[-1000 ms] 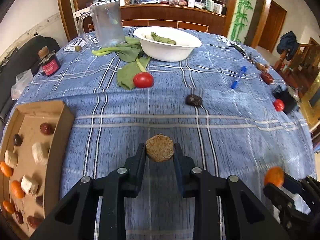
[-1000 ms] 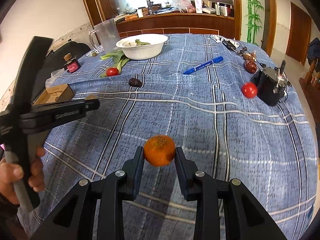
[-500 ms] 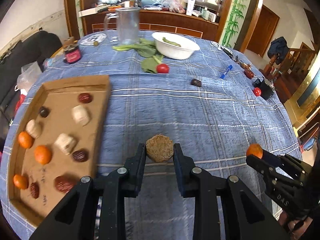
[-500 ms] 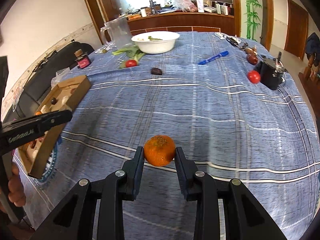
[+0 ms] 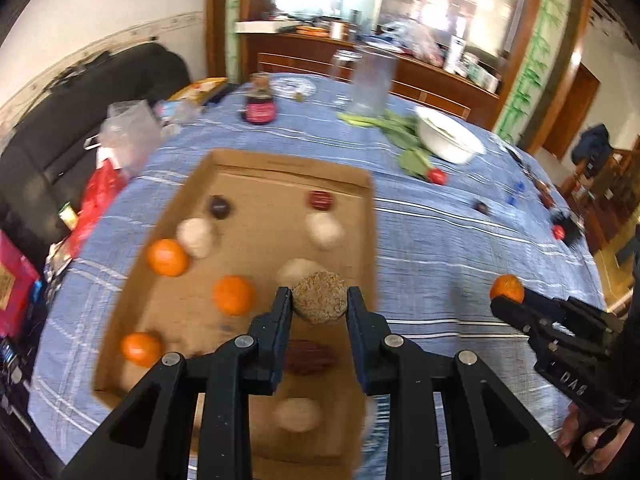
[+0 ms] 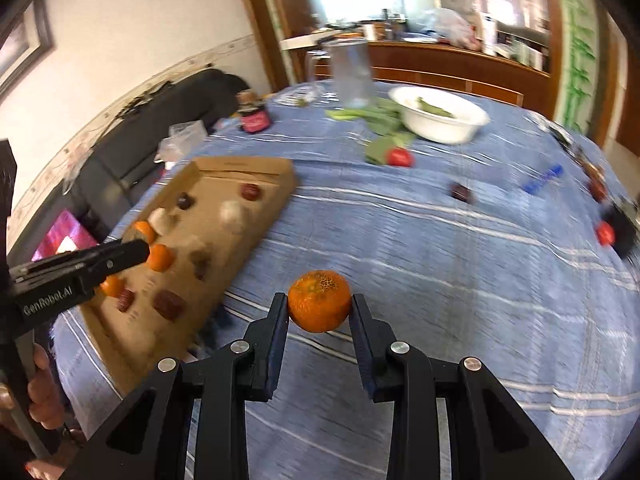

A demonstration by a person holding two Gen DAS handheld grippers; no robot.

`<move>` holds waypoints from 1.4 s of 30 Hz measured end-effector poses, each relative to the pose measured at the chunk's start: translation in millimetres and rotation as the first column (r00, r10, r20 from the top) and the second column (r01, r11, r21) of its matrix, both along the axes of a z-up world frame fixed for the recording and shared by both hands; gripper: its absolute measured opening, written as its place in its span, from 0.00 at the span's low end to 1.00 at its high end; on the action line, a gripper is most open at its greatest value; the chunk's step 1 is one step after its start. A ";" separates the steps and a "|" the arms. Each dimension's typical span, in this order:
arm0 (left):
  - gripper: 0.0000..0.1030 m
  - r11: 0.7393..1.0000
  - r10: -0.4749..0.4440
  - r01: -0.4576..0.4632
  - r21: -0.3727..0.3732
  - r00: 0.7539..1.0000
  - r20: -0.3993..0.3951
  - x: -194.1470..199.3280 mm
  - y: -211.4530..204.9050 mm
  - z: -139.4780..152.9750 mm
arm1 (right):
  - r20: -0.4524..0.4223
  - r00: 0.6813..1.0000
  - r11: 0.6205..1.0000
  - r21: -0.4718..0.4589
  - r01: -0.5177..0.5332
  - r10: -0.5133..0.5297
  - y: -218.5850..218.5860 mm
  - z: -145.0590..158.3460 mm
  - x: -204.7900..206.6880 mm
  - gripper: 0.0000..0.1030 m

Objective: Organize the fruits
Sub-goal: 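Carry the tangerine and tan cake over the cardboard tray, then open both grippers to drop the tangerine and cake into the tray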

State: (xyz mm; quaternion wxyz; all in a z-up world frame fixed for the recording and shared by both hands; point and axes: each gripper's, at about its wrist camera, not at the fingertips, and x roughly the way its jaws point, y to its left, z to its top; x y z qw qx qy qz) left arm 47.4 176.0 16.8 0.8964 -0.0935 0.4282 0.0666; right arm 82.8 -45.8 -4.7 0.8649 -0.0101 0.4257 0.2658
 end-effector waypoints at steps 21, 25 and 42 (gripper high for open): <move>0.26 0.992 0.123 -0.122 0.011 0.986 -0.113 5.8 106.2 -47.2 | -0.053 0.970 0.970 -0.043 -0.241 0.239 190.5 -23.3 63.6 0.33; 0.26 0.994 0.107 -0.107 0.005 0.986 -0.124 12.9 104.2 -52.4 | -0.070 0.966 0.965 -0.074 -0.252 0.248 202.2 -35.0 70.1 0.33; 0.31 0.995 0.093 -0.099 -0.024 0.980 -0.173 20.5 106.3 -70.7 | -0.089 0.968 0.960 -0.138 -0.244 0.233 212.3 -49.5 78.0 0.35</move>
